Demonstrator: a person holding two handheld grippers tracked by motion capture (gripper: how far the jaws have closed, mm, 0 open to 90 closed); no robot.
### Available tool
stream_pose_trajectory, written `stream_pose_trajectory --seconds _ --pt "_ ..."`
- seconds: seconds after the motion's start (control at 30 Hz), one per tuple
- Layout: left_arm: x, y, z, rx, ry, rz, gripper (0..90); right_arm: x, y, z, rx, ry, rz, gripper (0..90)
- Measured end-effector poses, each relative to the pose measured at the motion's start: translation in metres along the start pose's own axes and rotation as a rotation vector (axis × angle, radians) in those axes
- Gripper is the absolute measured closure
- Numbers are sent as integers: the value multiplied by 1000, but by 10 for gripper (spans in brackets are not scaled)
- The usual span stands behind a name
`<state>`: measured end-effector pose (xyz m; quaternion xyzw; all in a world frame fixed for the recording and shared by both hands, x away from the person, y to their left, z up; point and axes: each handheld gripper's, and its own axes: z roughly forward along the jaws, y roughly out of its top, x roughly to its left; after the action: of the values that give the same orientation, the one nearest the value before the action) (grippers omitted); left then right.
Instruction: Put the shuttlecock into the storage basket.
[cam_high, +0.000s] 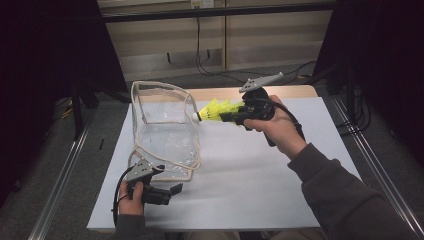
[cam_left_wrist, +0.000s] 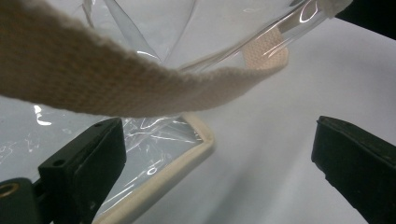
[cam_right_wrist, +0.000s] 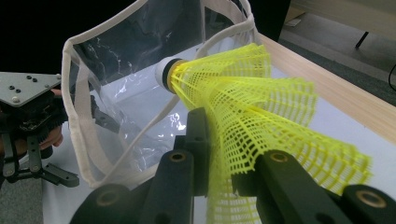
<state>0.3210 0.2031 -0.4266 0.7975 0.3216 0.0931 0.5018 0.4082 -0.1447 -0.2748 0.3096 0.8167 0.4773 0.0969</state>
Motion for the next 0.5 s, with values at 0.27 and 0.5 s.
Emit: stream_pose_trajectory --seconds 0.27,0.5 --pt "0 0 0 3 1 0 31 4 11 5 1 7 -10 798" --pt "0 0 0 3 -1 2 31 9 18 10 -1 19 -15 798"
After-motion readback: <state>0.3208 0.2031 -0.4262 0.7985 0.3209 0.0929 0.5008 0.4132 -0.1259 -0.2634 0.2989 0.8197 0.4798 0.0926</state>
